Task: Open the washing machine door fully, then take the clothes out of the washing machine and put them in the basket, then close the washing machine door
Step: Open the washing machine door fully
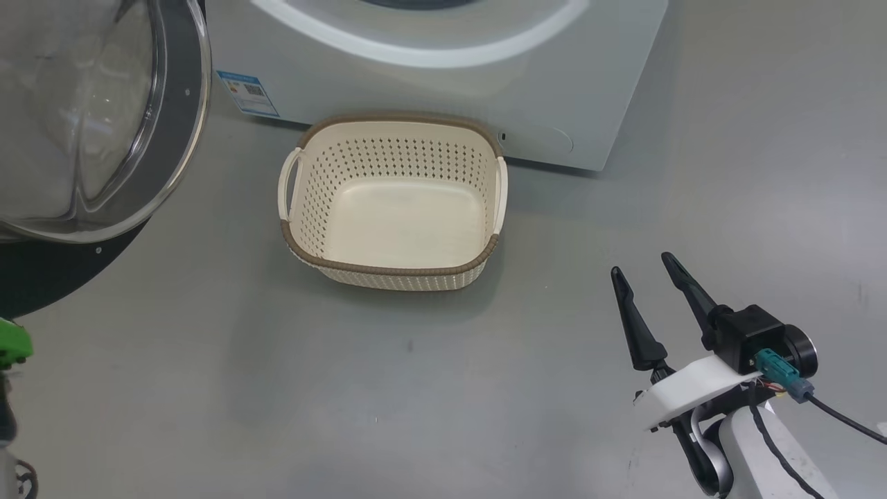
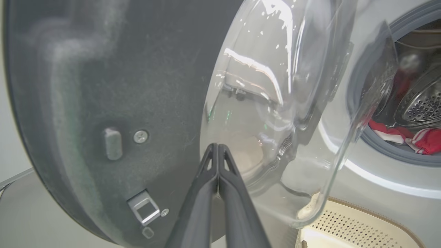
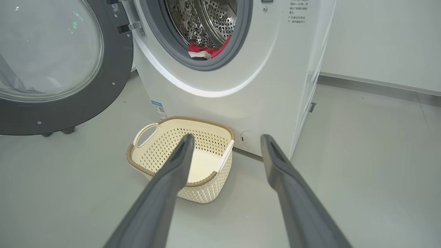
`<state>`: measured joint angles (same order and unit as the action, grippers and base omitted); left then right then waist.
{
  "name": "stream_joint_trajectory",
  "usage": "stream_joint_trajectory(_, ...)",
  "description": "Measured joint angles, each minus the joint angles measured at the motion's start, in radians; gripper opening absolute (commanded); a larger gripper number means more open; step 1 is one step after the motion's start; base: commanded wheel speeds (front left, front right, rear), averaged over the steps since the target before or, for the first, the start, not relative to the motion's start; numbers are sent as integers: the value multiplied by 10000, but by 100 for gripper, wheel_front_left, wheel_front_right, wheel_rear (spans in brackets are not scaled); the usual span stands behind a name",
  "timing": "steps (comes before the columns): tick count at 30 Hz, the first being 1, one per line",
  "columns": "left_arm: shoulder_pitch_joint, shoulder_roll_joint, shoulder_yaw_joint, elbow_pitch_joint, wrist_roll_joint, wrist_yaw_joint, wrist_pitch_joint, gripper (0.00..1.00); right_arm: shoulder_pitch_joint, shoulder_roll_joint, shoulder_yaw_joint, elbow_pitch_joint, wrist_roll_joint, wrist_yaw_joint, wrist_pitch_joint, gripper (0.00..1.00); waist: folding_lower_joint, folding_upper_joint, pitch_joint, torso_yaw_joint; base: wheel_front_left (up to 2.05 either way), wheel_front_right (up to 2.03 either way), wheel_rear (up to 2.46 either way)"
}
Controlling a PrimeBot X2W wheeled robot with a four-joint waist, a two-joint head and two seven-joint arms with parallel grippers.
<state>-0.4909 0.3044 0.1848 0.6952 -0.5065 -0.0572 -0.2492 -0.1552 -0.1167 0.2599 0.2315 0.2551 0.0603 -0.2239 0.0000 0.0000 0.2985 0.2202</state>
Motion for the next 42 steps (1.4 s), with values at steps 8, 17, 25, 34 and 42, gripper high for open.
stream_joint_trajectory(8,692,-182,-464,-330,412,-188,-2,0,32,211,-29,410,209,4,-121,100,0,0,-834,-315,0,0,0)
stream_joint_trajectory(17,1604,-861,-1078,-945,713,-364,-29,0,407,247,-268,658,483,81,-192,100,0,0,-1824,-846,0,0,0)
stream_joint_trajectory(25,2274,-1469,-1152,-1768,750,-428,-29,0,593,249,-339,598,497,81,-194,100,0,0,-2498,-1496,0,0,0)
stream_joint_trajectory(34,2880,-1908,-1522,-2548,876,-464,-29,0,785,242,-453,479,516,81,-194,100,0,0,-2855,-2199,0,0,0)
stream_joint_trajectory(42,3222,-2128,-1820,-3018,1124,-531,-29,100,901,224,-545,347,516,77,-196,100,0,0,-2893,-2465,0,0,0)
